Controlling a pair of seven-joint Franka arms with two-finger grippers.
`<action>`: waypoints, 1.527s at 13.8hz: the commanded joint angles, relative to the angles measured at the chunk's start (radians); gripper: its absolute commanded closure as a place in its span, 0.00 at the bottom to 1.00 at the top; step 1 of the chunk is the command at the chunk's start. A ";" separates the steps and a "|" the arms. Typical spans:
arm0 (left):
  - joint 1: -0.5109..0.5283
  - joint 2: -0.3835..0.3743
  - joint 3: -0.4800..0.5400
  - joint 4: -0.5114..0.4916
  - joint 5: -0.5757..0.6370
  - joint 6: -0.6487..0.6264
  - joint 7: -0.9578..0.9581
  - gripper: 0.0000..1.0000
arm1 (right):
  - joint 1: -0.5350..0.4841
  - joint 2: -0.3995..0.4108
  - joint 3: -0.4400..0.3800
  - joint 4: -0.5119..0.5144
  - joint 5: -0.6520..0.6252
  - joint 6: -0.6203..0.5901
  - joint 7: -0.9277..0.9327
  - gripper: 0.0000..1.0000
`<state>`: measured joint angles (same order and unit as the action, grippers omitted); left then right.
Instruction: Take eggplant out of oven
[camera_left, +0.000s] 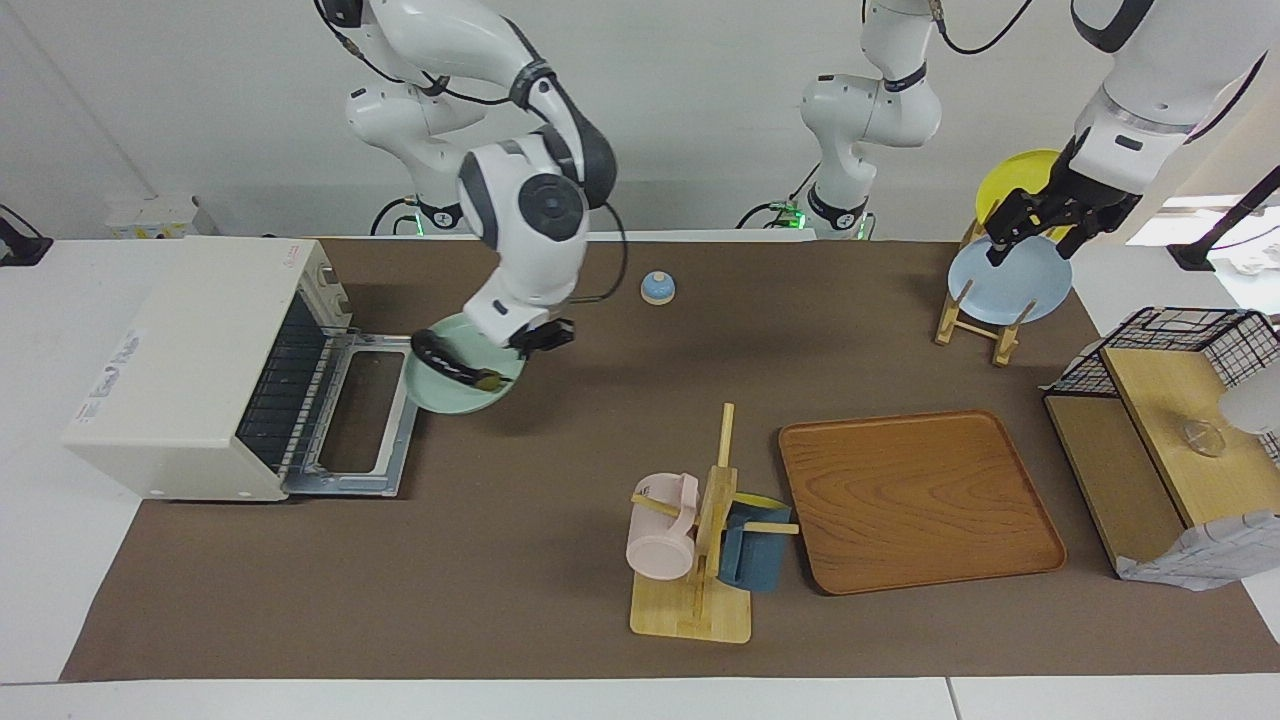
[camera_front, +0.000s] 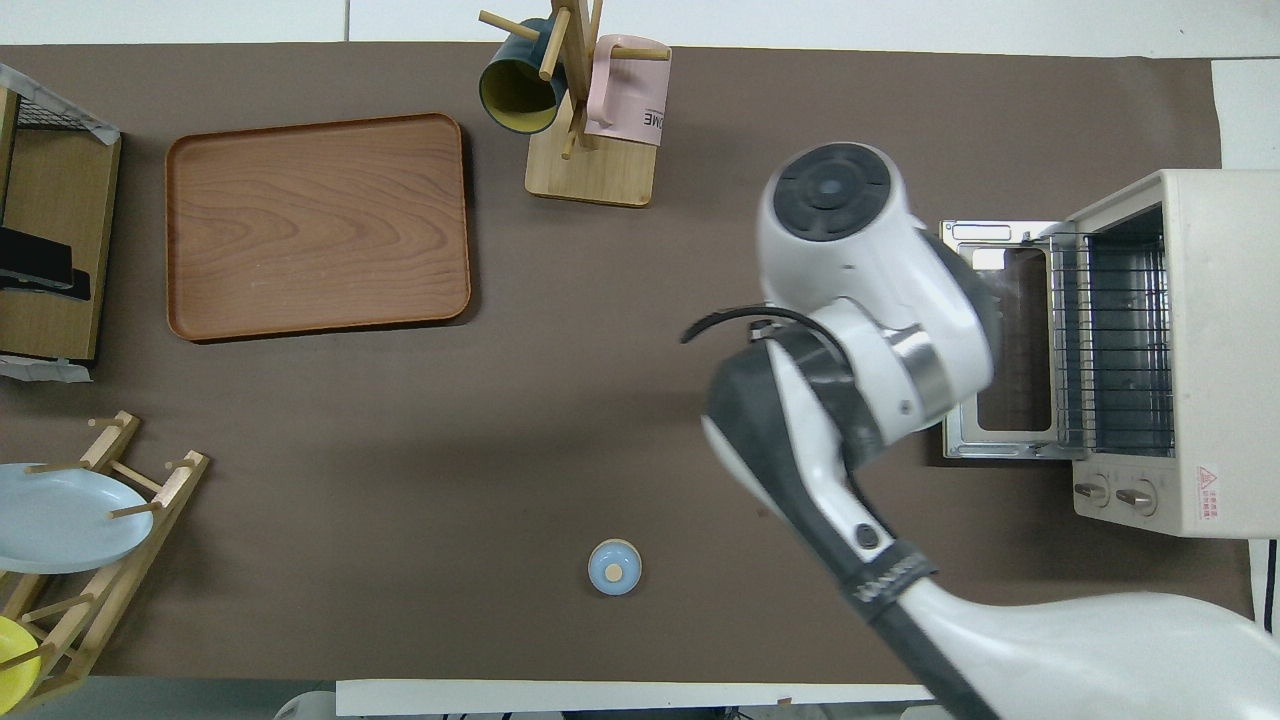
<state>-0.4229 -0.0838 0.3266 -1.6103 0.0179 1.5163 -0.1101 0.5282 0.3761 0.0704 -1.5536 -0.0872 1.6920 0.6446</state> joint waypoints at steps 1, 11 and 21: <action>0.009 -0.011 -0.006 0.000 0.014 -0.024 0.007 0.00 | 0.108 0.275 -0.007 0.318 0.029 -0.005 0.104 1.00; -0.221 -0.021 -0.170 -0.485 0.010 0.530 -0.607 0.00 | -0.063 0.114 -0.012 0.196 0.015 0.005 -0.105 0.69; -0.576 0.532 -0.173 -0.188 -0.092 0.957 -1.080 0.23 | -0.424 -0.131 -0.014 -0.485 -0.149 0.437 -0.556 0.98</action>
<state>-0.9884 0.3896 0.1344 -1.8593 -0.0583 2.4709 -1.1826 0.1467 0.2834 0.0413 -1.9633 -0.1815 2.0967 0.1244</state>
